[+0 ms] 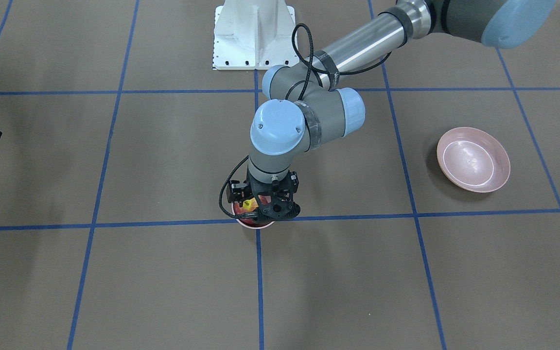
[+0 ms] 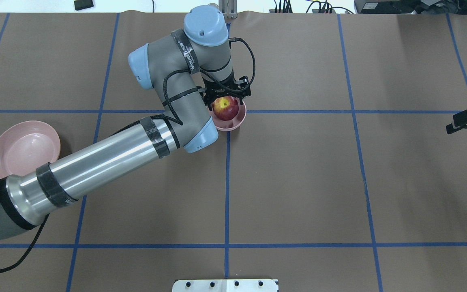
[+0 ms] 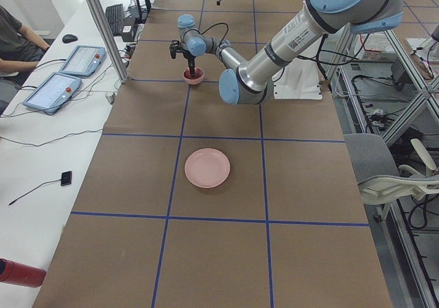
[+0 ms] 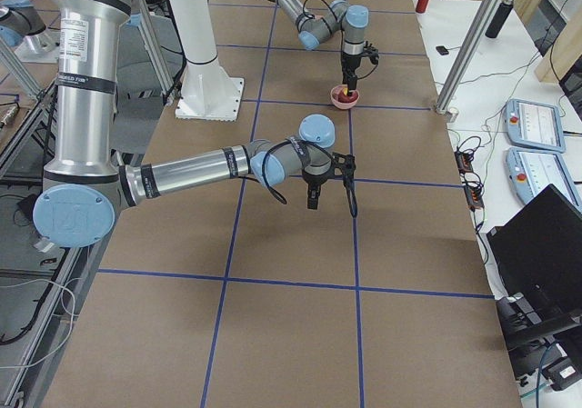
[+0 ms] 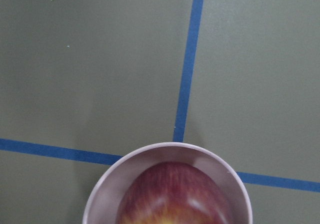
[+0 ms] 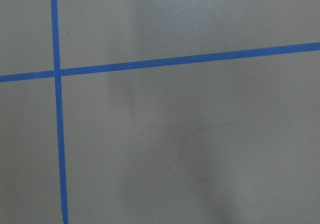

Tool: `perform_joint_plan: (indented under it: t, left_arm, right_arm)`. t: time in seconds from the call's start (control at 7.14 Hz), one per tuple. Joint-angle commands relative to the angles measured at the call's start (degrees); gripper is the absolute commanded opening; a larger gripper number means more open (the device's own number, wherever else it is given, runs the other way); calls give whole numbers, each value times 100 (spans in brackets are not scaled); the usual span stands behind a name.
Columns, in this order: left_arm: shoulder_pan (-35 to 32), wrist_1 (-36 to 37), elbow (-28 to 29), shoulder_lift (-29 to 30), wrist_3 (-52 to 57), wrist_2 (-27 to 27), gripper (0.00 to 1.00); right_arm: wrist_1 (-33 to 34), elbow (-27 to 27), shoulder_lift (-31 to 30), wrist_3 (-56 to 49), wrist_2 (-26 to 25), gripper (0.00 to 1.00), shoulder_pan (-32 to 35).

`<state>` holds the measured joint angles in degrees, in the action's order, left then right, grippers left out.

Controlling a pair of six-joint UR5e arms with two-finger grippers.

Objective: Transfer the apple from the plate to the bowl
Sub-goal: 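Lower the apple into the pink bowl and open the left gripper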

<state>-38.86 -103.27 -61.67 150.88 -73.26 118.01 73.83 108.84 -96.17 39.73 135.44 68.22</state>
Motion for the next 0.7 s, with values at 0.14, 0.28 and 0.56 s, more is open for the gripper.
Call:
perform_joint_plan:
  t: [0.14,0.28,0.56]
  left_arm:
    - [-8,52,-169,-50,-30,11,97]
    - [-43,114,-684,-337,-39,37,97]
    - [-148,980,-2762,-1792,214,55,97]
  right_arm:
    - [0,-3,11,0,0,100,7]
    - [0,-3,11,0,0,100,7]
    - [0,-12,-7,0,0,100,7]
